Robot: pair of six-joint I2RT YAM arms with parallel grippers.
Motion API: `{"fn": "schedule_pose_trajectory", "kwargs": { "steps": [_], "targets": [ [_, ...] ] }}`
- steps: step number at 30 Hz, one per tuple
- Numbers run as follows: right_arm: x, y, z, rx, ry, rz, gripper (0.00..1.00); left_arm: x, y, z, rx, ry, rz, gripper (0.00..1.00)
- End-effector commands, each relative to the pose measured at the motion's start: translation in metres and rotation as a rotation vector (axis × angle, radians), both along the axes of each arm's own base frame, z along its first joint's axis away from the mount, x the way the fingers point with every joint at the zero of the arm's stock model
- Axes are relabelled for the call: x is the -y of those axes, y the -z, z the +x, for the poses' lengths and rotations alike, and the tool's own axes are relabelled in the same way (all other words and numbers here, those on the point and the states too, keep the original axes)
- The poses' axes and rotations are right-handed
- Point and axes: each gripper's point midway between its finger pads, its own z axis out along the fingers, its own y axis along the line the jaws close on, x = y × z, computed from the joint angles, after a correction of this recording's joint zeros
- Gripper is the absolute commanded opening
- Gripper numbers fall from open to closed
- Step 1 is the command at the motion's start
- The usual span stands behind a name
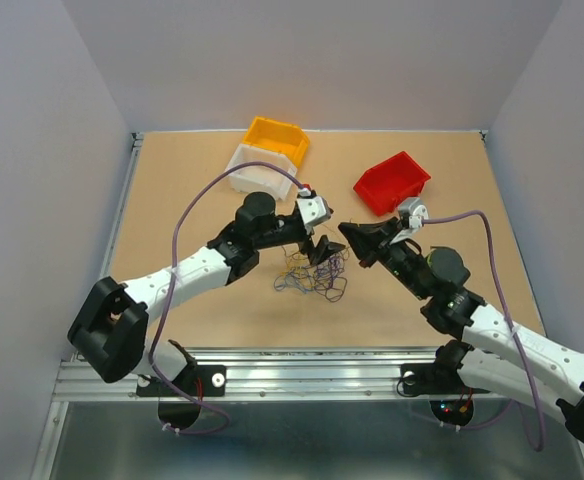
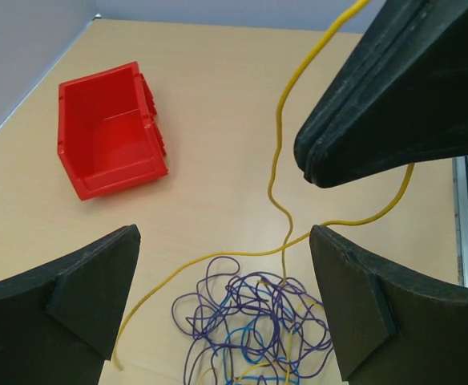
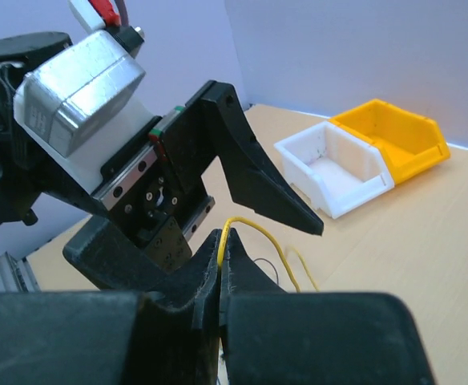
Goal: Untangle the cables
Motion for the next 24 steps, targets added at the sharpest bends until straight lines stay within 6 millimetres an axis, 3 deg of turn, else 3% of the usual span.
{"fn": "schedule_pose_trajectory", "kwargs": {
  "steps": [1, 11, 15, 16, 18, 24],
  "targets": [
    [-0.002, -0.029, -0.013, 0.055, -0.054, 0.055, 0.01, 0.017, -0.032, -0.007, 0.080, 0.074, -0.077, 0.99],
    [-0.004, -0.042, -0.031, 0.082, -0.132, 0.088, 0.01, 0.039, -0.006, -0.007, 0.013, 0.110, -0.040, 0.93],
    [0.002, -0.056, -0.042, 0.117, -0.155, 0.119, 0.01, 0.048, 0.011, 0.012, -0.009, 0.034, 0.006, 0.90],
    [0.008, -0.067, -0.047, 0.144, -0.152, 0.138, 0.01, 0.049, 0.030, 0.021, -0.042, -0.005, 0.049, 0.88],
    [0.015, -0.082, -0.053, 0.169, -0.149, 0.152, 0.01, 0.053, 0.033, 0.034, -0.051, -0.043, 0.070, 0.87],
    [0.045, -0.135, -0.080, 0.288, -0.140, 0.243, 0.00, 0.047, 0.076, 0.076, -0.127, -0.212, 0.187, 0.78]
  ]
}}
